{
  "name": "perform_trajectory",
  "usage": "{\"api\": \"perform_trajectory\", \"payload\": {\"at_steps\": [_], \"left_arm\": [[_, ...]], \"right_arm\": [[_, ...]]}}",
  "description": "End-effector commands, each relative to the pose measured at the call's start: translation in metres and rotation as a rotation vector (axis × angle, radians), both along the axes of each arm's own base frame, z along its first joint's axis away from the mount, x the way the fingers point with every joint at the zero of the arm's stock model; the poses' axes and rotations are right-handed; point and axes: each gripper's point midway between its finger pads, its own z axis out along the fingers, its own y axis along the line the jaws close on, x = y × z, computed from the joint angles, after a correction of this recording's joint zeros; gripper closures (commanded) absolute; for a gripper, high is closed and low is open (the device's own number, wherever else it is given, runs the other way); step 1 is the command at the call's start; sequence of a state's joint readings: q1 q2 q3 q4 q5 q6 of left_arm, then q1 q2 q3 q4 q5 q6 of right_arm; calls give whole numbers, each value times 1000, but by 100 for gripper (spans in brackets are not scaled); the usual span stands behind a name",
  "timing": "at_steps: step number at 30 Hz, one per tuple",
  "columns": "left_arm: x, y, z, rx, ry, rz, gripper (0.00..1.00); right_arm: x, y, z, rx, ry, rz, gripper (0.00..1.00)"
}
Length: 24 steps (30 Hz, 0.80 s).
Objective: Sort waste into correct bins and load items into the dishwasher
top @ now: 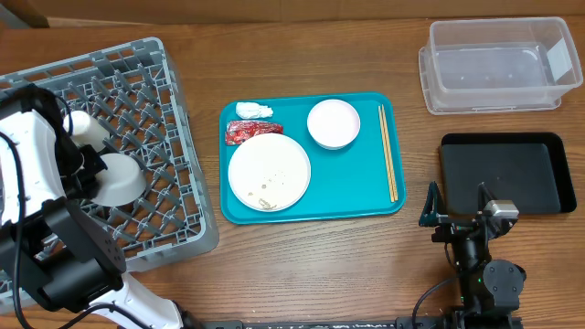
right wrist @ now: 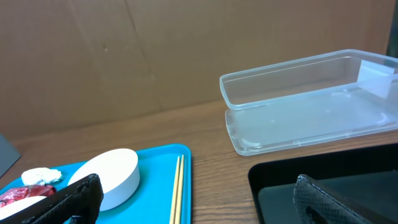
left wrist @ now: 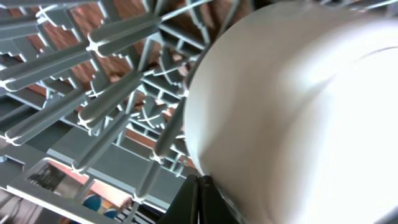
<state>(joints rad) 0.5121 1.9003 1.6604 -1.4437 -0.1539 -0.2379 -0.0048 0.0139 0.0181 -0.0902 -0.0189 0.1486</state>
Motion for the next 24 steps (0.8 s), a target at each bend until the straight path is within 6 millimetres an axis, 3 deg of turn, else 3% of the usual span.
{"api": "perform_trajectory", "payload": {"at_steps": [1,4,11,19,21,23,24], "left_arm": [[22,-10,22,-55,-107,9,96],[34,-25,35,-145,-176,-56,94],[58,-84,61,-439,-355,-230,61],[65,-135,70,-481,-347,-378,52],[68,-149,70,-479,-335,-402,42],[72,-158,66,-441,-312,-411,0],[75,-160,63,-405,-300,-415,0]], "right_arm": [[0,0,-1,-7,-7,-1,0],[0,0,-1,-7,-7,-1,0],[0,0,-1,-7,-7,-1,0],[0,0,-1,-7,-7,-1,1],[0,0,-1,-7,-7,-1,0],[0,0,-1,-7,-7,-2,1],[0,0,-1,-7,-7,-1,0]]}}
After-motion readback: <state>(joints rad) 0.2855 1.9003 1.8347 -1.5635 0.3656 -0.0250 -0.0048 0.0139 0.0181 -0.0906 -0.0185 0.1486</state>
